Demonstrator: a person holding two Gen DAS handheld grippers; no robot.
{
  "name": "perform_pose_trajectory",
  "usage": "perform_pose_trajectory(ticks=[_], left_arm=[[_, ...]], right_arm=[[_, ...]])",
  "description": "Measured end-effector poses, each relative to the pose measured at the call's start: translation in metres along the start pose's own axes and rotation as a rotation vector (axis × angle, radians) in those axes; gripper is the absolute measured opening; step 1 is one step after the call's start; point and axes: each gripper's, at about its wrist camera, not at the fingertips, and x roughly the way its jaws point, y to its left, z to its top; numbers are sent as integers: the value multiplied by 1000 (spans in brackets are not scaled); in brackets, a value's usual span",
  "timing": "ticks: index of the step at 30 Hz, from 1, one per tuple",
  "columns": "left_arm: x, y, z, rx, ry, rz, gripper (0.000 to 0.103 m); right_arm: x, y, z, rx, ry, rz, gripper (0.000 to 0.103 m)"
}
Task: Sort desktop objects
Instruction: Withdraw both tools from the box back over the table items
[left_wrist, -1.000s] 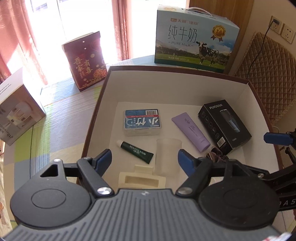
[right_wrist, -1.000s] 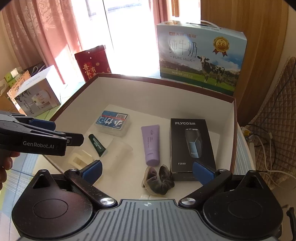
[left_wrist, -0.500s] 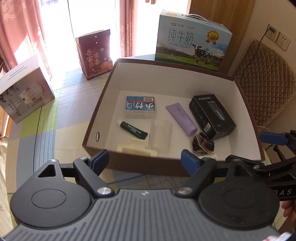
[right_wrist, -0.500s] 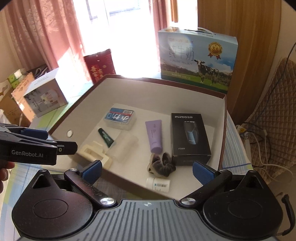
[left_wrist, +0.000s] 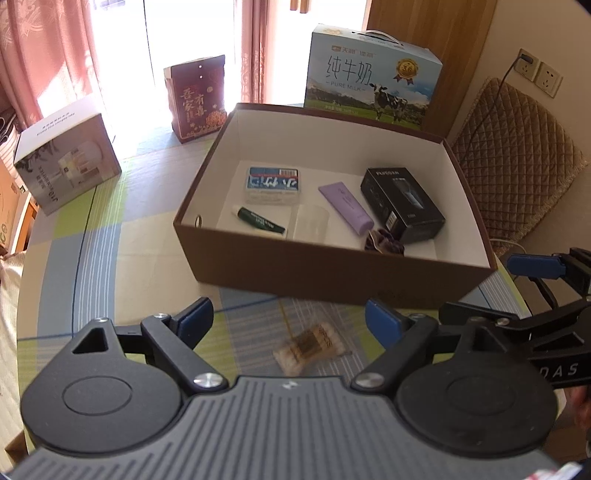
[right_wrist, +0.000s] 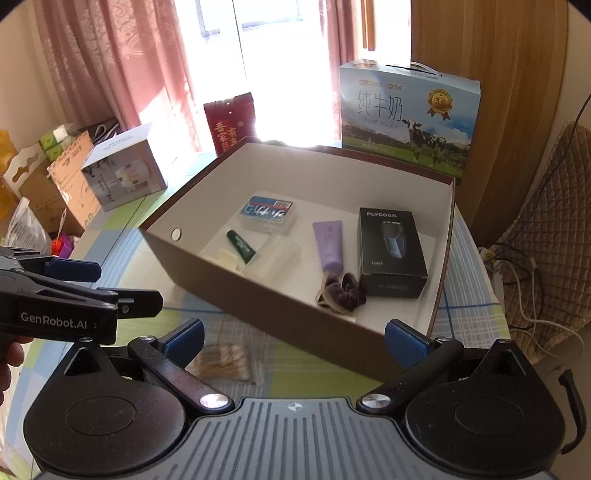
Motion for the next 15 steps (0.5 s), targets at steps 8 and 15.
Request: perform_pose_trajectory(ticks=[8, 15], left_arm=[[-15, -9, -22, 20, -11, 7, 87], [-17, -11, -35, 10, 7, 4, 87]], right_arm=[[-12, 4, -16, -12, 9, 16, 101], [-17, 3, -32, -14, 28, 16, 101]])
